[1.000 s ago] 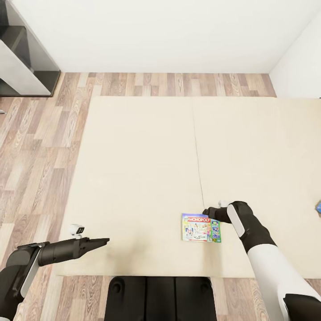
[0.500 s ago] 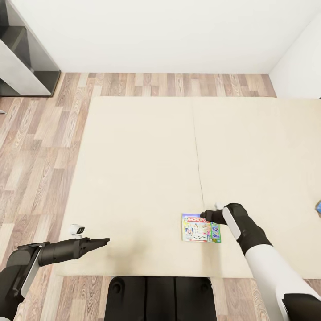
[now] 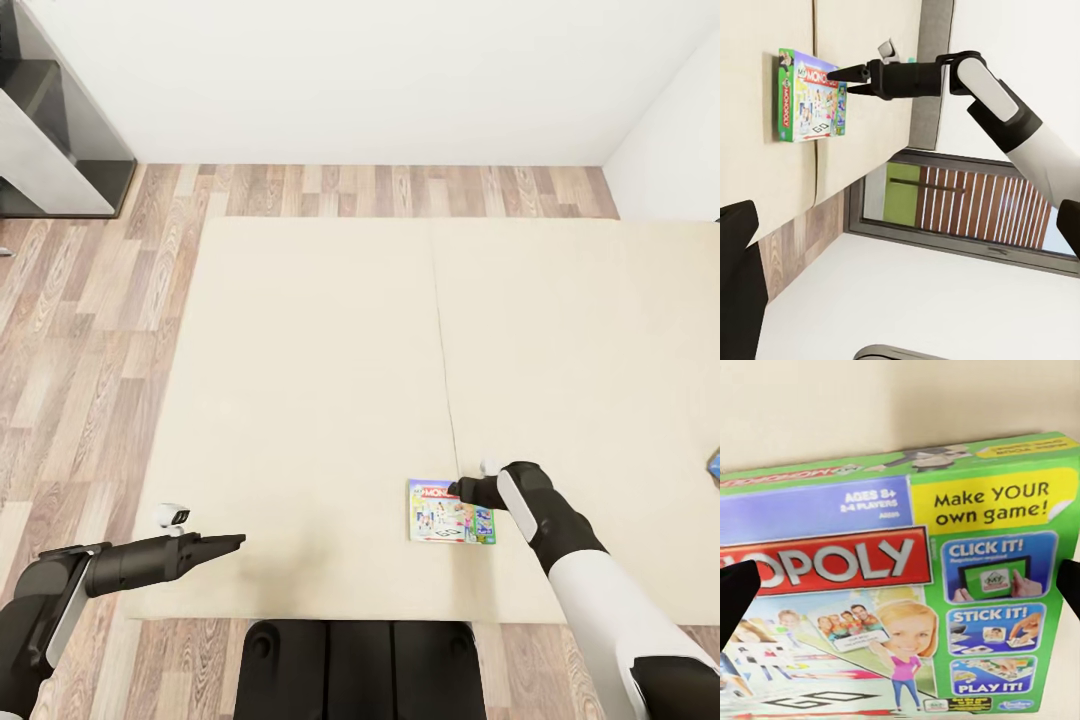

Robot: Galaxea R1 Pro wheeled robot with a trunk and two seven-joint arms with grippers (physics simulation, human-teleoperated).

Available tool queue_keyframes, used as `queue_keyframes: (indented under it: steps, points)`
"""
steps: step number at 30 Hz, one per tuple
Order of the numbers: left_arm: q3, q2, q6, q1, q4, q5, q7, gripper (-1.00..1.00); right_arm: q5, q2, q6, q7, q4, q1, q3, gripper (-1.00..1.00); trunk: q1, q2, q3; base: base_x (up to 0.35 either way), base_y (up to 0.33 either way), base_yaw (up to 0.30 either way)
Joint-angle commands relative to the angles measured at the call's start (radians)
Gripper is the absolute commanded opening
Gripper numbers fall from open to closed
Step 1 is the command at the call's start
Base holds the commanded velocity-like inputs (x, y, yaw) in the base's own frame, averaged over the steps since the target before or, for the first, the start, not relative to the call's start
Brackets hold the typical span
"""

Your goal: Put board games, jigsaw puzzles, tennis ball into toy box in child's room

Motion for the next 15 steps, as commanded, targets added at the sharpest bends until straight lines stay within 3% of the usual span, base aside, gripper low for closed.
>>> queue_keyframes:
  steps: [1,15]
  points:
    - [0.000,0.000,0.011,-0.001,0.000,-0.001,-0.004,1.00,-0.008,-0.002,-0.025,-0.009,0.023,0.000,0.004,1.00,0.001,-0.001,-0.001,0.000,0.000,0.000]
    - [0.000,0.000,0.011,-0.001,0.000,-0.001,-0.004,1.00,-0.008,-0.003,-0.027,-0.009,0.025,0.000,0.004,1.00,0.001,-0.001,-0.001,0.000,0.000,0.000]
